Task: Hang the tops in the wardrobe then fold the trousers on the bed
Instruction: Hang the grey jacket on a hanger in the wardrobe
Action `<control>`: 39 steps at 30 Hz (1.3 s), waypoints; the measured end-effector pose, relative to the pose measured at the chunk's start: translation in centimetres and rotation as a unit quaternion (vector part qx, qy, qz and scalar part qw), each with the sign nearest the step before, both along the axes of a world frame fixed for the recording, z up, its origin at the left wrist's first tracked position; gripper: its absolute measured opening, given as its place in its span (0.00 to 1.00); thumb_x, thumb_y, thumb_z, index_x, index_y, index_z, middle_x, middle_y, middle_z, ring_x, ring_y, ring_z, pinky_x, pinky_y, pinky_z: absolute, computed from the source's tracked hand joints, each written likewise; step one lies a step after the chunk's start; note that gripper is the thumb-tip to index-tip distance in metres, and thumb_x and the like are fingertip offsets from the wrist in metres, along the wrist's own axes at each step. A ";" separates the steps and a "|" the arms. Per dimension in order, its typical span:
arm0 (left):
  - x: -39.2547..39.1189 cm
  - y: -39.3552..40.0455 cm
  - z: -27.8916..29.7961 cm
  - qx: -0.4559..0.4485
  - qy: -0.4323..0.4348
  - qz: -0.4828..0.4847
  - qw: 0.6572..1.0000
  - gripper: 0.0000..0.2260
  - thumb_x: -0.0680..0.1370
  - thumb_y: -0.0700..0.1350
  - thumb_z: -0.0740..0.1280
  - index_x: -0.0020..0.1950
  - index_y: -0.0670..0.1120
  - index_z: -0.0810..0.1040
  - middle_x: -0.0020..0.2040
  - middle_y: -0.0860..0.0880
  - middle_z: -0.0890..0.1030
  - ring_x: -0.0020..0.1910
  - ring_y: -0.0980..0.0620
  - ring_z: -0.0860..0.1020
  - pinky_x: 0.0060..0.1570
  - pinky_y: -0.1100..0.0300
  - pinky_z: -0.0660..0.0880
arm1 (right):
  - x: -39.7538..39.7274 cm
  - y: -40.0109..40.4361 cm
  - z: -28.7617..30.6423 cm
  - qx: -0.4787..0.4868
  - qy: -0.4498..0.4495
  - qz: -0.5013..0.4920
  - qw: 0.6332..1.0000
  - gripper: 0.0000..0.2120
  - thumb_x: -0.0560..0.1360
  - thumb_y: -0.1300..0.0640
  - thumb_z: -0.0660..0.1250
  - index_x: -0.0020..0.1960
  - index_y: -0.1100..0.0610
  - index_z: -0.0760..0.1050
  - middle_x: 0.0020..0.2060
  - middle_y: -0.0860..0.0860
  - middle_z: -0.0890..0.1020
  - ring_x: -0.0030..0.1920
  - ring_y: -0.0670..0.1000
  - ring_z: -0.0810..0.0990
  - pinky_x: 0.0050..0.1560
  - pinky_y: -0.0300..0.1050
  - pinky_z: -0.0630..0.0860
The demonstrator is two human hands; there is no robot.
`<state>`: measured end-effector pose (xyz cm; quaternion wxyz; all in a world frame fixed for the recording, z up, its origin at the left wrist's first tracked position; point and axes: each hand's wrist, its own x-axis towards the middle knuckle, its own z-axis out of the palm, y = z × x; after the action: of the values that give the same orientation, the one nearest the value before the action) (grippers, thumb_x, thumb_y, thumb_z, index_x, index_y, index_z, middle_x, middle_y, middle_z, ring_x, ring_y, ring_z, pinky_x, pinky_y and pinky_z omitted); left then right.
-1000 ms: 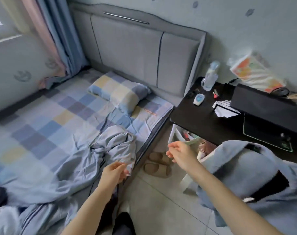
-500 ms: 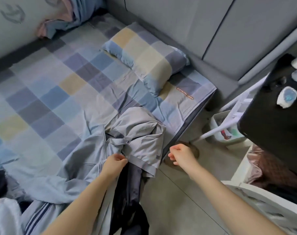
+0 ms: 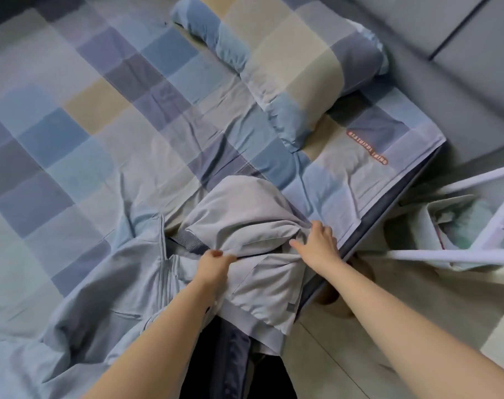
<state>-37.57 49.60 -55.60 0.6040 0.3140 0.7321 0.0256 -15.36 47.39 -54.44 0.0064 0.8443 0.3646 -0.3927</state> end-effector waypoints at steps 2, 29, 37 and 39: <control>0.3 1.4 -2.6 -0.033 -0.014 0.109 0.993 0.16 0.77 0.42 0.68 0.61 0.33 0.74 0.50 0.37 0.76 0.42 0.44 0.76 0.41 0.58 0.72 | 0.1 1.5 -2.8 -0.015 -0.026 0.080 0.996 0.39 0.74 0.43 0.67 0.76 0.53 0.50 0.72 0.58 0.57 0.68 0.64 0.62 0.66 0.55 0.64; 3.7 19.7 21.3 0.178 -0.195 0.339 0.903 0.17 0.78 0.47 0.69 0.65 0.46 0.73 0.59 0.43 0.81 0.57 0.46 0.80 0.61 0.46 0.76 | 3.7 15.0 23.9 0.433 0.181 -0.065 0.881 0.11 0.79 0.61 0.60 0.44 0.68 0.74 0.37 0.61 0.78 0.38 0.48 0.72 0.40 0.42 0.68; 3.8 19.8 39.4 0.309 -0.291 0.230 0.876 0.03 0.80 0.43 0.66 0.53 0.44 0.76 0.48 0.44 0.81 0.44 0.49 0.83 0.46 0.53 0.81 | 5.6 12.2 34.8 0.421 0.090 -0.050 0.901 0.10 0.80 0.60 0.57 0.47 0.57 0.77 0.36 0.47 0.78 0.38 0.47 0.73 0.36 0.34 0.68; 3.8 18.4 43.1 0.321 -0.291 0.185 0.882 0.03 0.80 0.42 0.65 0.51 0.43 0.76 0.43 0.45 0.80 0.41 0.49 0.82 0.44 0.53 0.81 | 5.5 10.6 37.3 0.381 0.061 -0.040 0.922 0.12 0.80 0.62 0.57 0.54 0.58 0.78 0.45 0.51 0.81 0.45 0.49 0.75 0.40 0.38 0.70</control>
<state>-33.73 68.02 -12.49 0.6403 0.3280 0.5199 0.4607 -9.83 57.98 -17.11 -0.3532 0.7713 0.4527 -0.2745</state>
